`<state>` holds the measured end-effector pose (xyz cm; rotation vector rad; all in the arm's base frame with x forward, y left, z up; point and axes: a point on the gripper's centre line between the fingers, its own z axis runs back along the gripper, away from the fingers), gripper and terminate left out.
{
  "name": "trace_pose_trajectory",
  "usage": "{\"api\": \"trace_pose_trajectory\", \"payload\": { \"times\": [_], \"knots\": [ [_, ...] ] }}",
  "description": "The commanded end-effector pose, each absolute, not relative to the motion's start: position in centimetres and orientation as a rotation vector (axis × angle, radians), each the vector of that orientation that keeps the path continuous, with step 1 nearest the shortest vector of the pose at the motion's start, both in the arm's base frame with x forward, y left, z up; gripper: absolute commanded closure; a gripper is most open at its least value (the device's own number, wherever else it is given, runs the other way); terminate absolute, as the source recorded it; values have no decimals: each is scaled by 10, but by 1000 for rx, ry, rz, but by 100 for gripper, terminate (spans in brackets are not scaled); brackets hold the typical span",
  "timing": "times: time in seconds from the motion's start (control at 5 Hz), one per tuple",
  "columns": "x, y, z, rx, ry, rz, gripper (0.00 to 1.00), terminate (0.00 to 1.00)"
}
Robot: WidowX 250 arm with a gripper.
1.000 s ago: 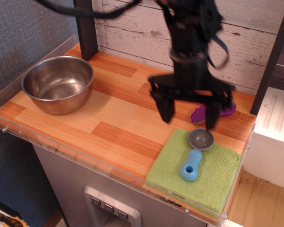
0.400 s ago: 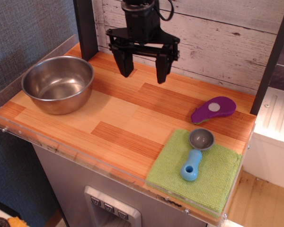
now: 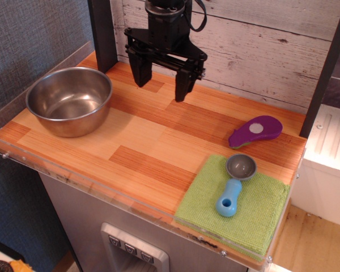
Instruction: Pick up the blue spoon and put it on above the green cloth
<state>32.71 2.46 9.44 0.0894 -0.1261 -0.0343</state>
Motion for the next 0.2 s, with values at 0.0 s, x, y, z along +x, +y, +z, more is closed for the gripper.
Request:
{"api": "trace_pose_trajectory", "payload": {
  "times": [0.0],
  "knots": [
    [328,28,110,95,-169,-32,0,100]
  ]
}}
